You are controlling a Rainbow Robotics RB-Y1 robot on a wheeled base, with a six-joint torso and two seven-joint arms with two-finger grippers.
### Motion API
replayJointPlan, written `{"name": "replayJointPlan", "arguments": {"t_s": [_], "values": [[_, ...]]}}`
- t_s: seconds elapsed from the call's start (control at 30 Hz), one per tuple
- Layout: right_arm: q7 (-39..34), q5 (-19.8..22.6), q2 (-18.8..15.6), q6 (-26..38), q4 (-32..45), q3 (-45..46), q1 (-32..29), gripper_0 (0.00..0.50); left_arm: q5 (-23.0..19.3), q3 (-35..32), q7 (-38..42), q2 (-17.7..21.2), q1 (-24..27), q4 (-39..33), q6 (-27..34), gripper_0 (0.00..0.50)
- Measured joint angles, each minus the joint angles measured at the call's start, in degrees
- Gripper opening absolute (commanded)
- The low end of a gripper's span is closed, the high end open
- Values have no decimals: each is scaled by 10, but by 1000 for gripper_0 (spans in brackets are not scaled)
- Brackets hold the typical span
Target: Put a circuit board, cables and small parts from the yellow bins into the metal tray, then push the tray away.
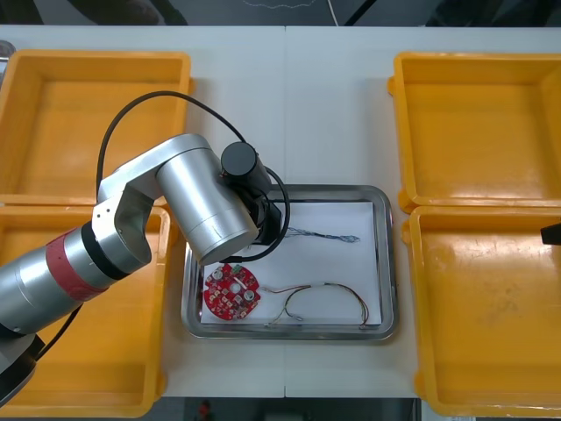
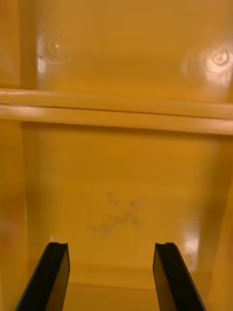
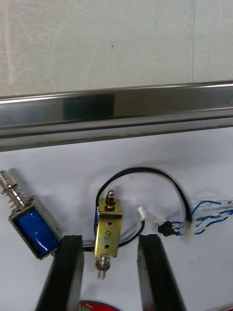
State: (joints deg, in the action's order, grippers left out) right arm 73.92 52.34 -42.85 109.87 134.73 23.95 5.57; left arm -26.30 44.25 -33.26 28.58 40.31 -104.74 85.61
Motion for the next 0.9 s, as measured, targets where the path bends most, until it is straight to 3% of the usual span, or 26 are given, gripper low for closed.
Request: {"name": "replayJointPlan", "arguments": {"t_s": [0.13, 0.27, 0.43, 0.67, 0.9], "values": [[-52, 0, 0, 0, 0, 0, -11, 500, 0, 0, 0, 0, 0, 0, 0, 500], [-52, 0, 0, 0, 0, 0, -20, 500, 0, 0, 0, 0, 0, -5, 5, 500], [-52, -10, 0, 0, 0, 0, -26, 500, -13, -20, 0, 0, 2, -45, 66, 500], [-52, -10, 0, 0, 0, 0, -27, 500, -46, -92, 0, 1, 2, -104, 149, 500], [-52, -9, 0, 0, 0, 0, -27, 500, -109, -202, -18, 21, 2, -150, 236, 500]]}}
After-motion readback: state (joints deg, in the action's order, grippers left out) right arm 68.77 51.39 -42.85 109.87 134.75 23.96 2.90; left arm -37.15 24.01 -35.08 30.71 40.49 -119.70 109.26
